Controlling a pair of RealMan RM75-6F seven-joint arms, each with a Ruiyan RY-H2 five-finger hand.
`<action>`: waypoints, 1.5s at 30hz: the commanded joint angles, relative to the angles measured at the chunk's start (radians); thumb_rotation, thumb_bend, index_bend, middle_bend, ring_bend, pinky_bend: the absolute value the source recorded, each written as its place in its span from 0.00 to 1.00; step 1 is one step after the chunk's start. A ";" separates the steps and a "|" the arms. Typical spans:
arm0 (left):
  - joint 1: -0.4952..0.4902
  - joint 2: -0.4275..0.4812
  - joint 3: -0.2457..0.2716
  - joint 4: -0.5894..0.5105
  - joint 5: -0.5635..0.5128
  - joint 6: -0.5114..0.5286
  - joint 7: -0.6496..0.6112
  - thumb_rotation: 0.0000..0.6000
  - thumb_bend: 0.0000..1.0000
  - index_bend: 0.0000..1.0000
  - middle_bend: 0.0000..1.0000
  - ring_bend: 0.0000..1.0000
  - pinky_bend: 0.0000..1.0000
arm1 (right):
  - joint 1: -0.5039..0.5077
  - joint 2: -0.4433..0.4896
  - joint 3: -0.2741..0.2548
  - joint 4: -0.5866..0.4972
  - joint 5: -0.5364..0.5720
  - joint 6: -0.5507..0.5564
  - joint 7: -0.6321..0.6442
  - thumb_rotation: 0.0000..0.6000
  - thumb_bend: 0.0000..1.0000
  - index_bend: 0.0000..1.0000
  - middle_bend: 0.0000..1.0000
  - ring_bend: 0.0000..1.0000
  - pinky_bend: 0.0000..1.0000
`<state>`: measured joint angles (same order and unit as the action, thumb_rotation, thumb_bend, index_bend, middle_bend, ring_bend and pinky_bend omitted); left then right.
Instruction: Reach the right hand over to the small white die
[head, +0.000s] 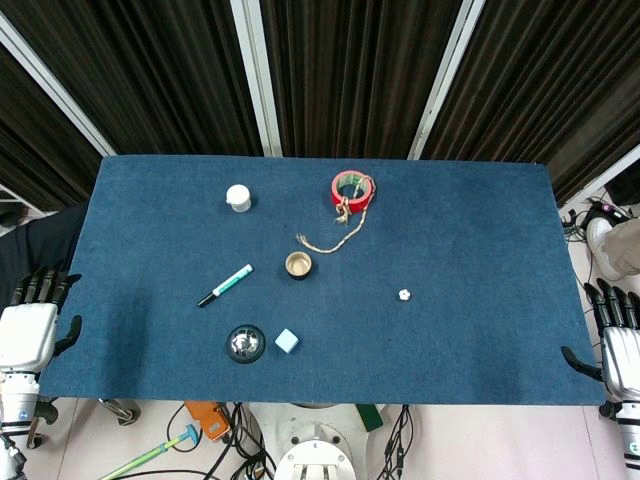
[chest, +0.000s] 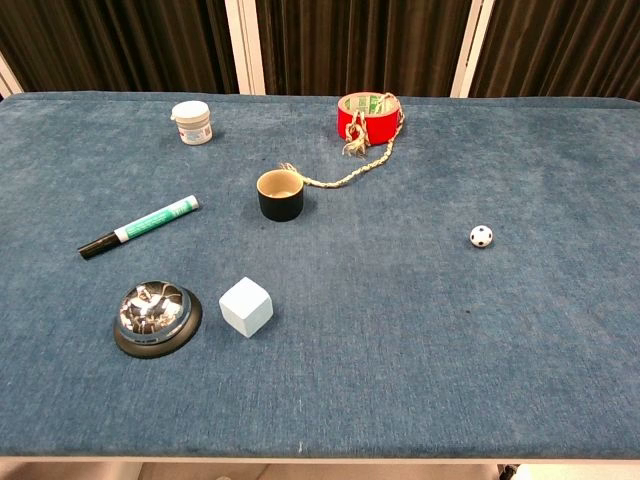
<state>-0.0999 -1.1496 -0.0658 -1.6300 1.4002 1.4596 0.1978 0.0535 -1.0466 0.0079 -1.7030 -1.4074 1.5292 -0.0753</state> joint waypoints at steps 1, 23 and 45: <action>0.001 0.001 0.000 0.001 0.001 0.001 -0.002 1.00 0.41 0.17 0.00 0.01 0.10 | -0.001 0.001 0.002 -0.002 -0.002 -0.006 0.001 1.00 0.32 0.12 0.07 0.08 0.01; 0.004 -0.003 0.002 -0.007 0.001 0.008 0.015 1.00 0.41 0.17 0.00 0.01 0.09 | 0.108 -0.160 0.055 0.147 0.021 -0.222 0.102 1.00 0.32 0.22 0.08 0.08 0.01; -0.003 -0.007 -0.002 0.003 -0.011 -0.003 0.029 1.00 0.41 0.17 0.00 0.01 0.10 | 0.450 -0.573 0.135 0.626 -0.011 -0.600 0.490 1.00 0.32 0.53 0.08 0.09 0.02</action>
<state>-0.1023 -1.1563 -0.0680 -1.6274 1.3886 1.4564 0.2266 0.4838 -1.5994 0.1429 -1.0945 -1.4069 0.9453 0.3913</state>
